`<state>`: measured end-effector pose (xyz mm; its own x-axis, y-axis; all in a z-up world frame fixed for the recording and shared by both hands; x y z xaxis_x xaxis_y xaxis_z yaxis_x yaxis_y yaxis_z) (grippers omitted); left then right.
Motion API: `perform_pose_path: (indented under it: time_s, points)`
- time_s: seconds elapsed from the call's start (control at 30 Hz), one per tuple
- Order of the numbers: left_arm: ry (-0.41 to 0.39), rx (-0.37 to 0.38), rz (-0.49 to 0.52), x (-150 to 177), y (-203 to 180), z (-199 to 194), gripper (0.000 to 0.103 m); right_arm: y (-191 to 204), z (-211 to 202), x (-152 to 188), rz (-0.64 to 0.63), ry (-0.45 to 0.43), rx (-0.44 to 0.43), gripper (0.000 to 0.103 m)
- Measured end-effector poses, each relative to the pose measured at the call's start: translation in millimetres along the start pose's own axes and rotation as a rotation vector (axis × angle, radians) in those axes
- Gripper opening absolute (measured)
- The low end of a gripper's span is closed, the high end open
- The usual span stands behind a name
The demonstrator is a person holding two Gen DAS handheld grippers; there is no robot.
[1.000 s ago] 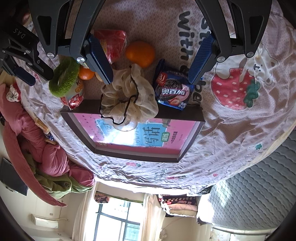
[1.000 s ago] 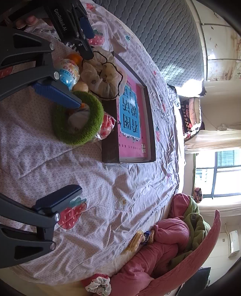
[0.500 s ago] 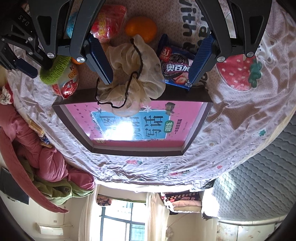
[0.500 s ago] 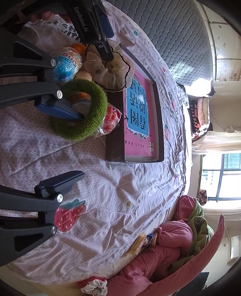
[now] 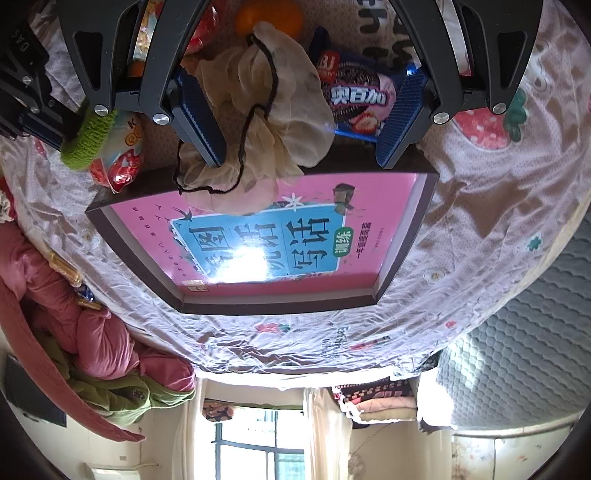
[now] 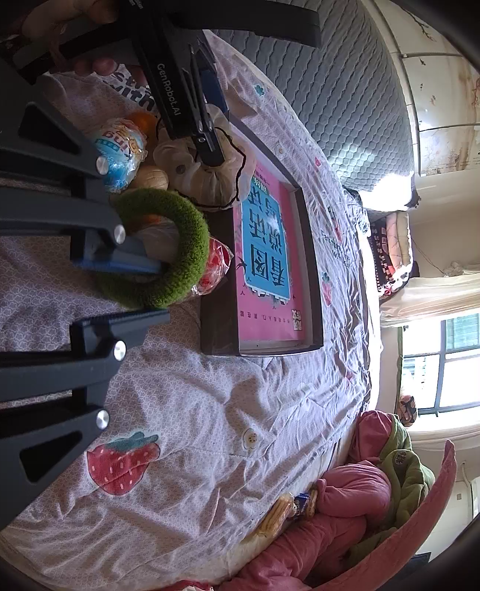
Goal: Organize objects
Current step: 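Close the left tool on the scrunchie while the right tool grasps the green ring, lift both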
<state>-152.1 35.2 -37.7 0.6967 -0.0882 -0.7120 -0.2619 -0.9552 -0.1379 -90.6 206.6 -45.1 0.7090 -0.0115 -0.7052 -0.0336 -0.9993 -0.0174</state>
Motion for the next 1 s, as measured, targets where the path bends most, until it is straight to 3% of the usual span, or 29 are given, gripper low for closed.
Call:
perform_pose_path:
  time_s: [0.1, 0.13, 0.17, 0.23, 0.3, 0.37, 0.4, 0.53, 1.0]
  points:
    - [0.02, 0.029, 0.007, -1, -1, 6, 0.083, -2, 1, -2, 0.029, -0.001, -0.027, 0.015]
    - [0.026, 0.034, 0.009, -1, -2, 6, 0.078, -3, 0, -3, 0.031, -0.003, -0.025, 0.015]
    - [0.029, 0.038, 0.013, -1, -2, 7, 0.073, -3, 1, -4, 0.032, -0.005, -0.025, 0.014]
    - [0.041, 0.047, 0.019, -1, -4, 10, 0.048, -3, 0, -4, 0.037, -0.009, -0.026, 0.014]
    - [0.053, 0.062, 0.015, -1, -6, 13, 0.045, -3, 0, -6, 0.038, -0.015, -0.021, 0.014]
    - [0.066, 0.083, 0.016, 0, -8, 14, 0.032, -3, 0, -6, 0.039, -0.021, -0.02, 0.014]
    - [0.07, 0.102, 0.009, 1, -9, 15, 0.02, -2, -1, -7, 0.037, -0.025, -0.017, 0.014]
    - [0.051, 0.127, 0.003, -1, -11, 9, 0.016, 0, -4, -8, 0.03, -0.041, -0.019, 0.014]
    - [-0.067, 0.193, -0.005, -17, -19, -22, 0.015, 3, -23, -14, 0.033, -0.121, -0.021, 0.014]
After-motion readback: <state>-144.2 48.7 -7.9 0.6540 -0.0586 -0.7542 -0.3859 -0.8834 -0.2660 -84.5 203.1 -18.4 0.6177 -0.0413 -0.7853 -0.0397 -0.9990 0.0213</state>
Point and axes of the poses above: each gripper's, at about its wrist camera, not at the fingertips, and z roughly the way its jaws point, y to its left, x to its underside, the point moved 6 cm from there along z, roughly the way its jaws point, and after that the axes turned 13 degrees about x, right-handed, at the moved point
